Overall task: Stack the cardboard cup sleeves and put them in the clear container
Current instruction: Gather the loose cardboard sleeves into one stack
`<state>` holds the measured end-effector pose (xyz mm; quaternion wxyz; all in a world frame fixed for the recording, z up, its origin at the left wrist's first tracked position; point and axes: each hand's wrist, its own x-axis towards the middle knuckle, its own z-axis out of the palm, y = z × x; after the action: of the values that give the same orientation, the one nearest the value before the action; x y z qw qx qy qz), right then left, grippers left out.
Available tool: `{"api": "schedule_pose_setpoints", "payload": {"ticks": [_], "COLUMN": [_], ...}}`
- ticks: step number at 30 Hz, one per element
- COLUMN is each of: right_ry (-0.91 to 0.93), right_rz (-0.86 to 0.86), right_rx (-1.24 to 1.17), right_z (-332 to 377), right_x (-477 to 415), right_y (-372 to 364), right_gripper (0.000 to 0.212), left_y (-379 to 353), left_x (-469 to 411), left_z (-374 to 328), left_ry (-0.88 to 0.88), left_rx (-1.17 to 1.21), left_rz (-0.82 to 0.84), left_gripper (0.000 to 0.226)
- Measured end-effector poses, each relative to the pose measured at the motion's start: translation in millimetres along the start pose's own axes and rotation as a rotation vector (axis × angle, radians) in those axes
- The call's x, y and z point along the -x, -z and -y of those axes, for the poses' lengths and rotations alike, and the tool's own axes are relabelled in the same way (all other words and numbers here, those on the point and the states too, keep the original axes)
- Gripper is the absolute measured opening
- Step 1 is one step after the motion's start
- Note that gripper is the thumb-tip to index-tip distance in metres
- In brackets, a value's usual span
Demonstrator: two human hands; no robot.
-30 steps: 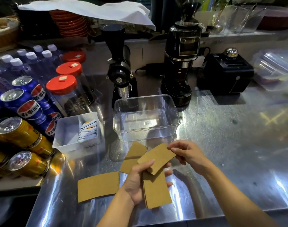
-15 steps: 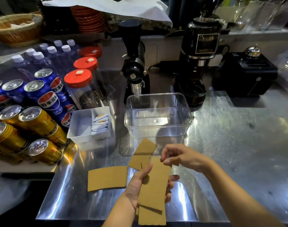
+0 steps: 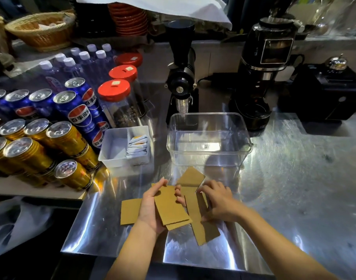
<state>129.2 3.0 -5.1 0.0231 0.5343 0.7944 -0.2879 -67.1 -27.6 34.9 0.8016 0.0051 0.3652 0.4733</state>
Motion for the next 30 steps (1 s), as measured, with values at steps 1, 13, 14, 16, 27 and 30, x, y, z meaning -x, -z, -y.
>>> {"api": "schedule_pose_setpoints", "payload": {"ticks": [1,13,14,16,27,30], "right_ry": [-0.01,-0.065,-0.052,-0.024,-0.108,-0.261], "right_rz": [-0.002,-0.333,-0.313,-0.254,-0.365,-0.445], "right_rx": [0.025,-1.187,-1.238,-1.252,-1.053,-0.715], "right_z": [2,-6,-4,5,30,20], "right_x": [-2,20,21,21,3,-12], "right_y": [0,43,46,48,26,14], "right_gripper": [0.083,0.012,0.01,0.009,0.026,0.037], "left_y": [0,-6,-8,-12,-10,-3], "left_x": [-1,-11,-12,-13,1,4], "left_z": [-1,-2,0,6,9,1], "left_ry": [-0.013,0.042,0.049,0.07,0.055,-0.018], "left_rx": [0.006,-0.141,-0.18,-0.243,-0.22,-0.105], "left_rz": [-0.012,-0.121,-0.111,-0.05,0.139,0.107], "left_gripper": [0.017,0.028,0.027,0.027,0.051,0.052]}}
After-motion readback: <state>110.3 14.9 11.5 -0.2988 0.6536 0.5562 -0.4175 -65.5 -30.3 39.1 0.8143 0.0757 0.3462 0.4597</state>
